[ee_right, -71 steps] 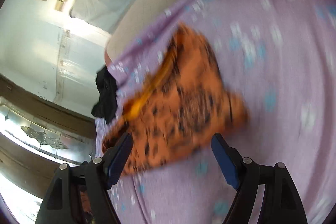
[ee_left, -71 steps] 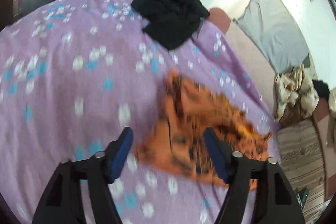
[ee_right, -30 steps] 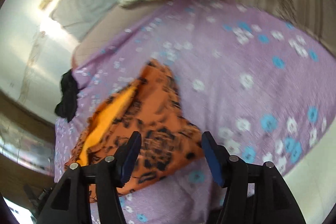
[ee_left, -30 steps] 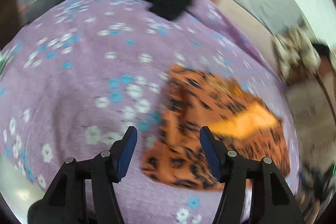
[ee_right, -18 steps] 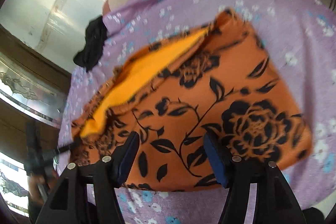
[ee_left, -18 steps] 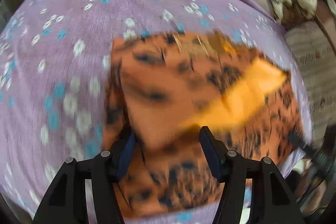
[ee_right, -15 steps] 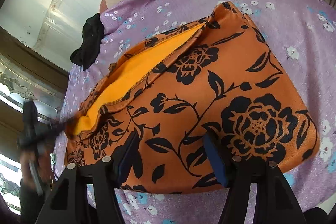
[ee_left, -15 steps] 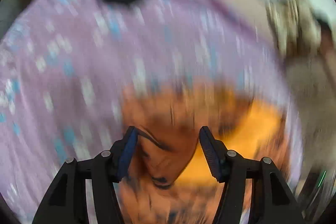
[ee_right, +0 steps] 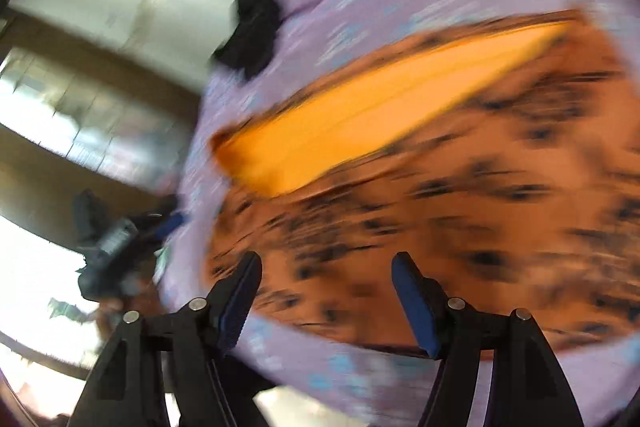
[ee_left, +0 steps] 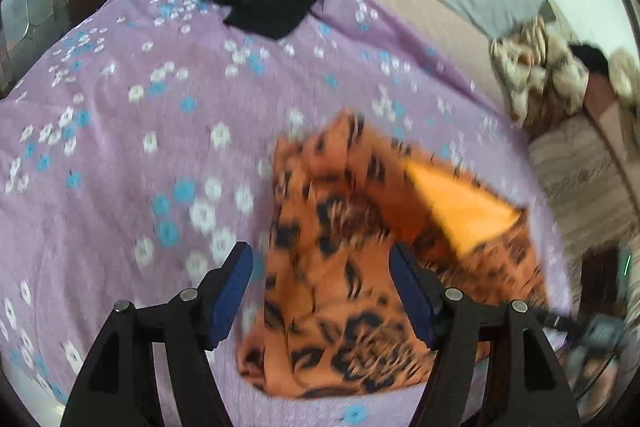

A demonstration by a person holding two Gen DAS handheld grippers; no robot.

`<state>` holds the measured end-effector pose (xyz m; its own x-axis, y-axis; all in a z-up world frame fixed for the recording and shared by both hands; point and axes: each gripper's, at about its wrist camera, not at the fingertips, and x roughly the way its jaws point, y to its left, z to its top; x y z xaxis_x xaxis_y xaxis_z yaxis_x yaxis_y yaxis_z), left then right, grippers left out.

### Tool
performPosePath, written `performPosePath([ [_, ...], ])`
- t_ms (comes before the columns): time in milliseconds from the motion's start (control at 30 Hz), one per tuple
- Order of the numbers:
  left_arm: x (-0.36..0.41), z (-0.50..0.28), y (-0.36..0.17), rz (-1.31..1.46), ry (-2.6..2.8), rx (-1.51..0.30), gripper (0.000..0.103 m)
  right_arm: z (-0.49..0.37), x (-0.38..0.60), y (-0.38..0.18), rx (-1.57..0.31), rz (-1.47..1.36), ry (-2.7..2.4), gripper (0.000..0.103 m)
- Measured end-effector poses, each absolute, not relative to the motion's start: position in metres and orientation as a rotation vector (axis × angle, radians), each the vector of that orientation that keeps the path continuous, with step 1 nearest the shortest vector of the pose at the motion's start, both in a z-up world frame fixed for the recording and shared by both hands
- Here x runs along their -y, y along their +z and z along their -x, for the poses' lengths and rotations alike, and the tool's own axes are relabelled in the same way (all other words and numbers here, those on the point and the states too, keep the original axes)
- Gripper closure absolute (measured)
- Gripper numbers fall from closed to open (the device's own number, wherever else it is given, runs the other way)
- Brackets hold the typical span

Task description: Fold small clothes

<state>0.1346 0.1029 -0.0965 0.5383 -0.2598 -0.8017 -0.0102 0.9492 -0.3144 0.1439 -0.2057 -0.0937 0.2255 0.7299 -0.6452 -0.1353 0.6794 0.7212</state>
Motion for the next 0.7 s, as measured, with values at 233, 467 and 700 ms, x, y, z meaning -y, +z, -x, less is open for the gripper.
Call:
performPosePath([
  [233,-0.101,-0.128,-0.142,0.273,-0.132,-1.077,0.032,-0.260,0.153,-0.105,-1.262,-0.483,0.595,0.032],
  [467,-0.107,-0.123,-0.144,0.297,-0.139,-1.038,0.032,-0.294,0.194,-0.037,-0.960,-0.552,0.475,0.031],
  [700,-0.108,-0.122,-0.144,0.280,-0.126,-1.019,0.032,-0.211,0.256,-0.097,-1.135,-0.546,0.470,0.030],
])
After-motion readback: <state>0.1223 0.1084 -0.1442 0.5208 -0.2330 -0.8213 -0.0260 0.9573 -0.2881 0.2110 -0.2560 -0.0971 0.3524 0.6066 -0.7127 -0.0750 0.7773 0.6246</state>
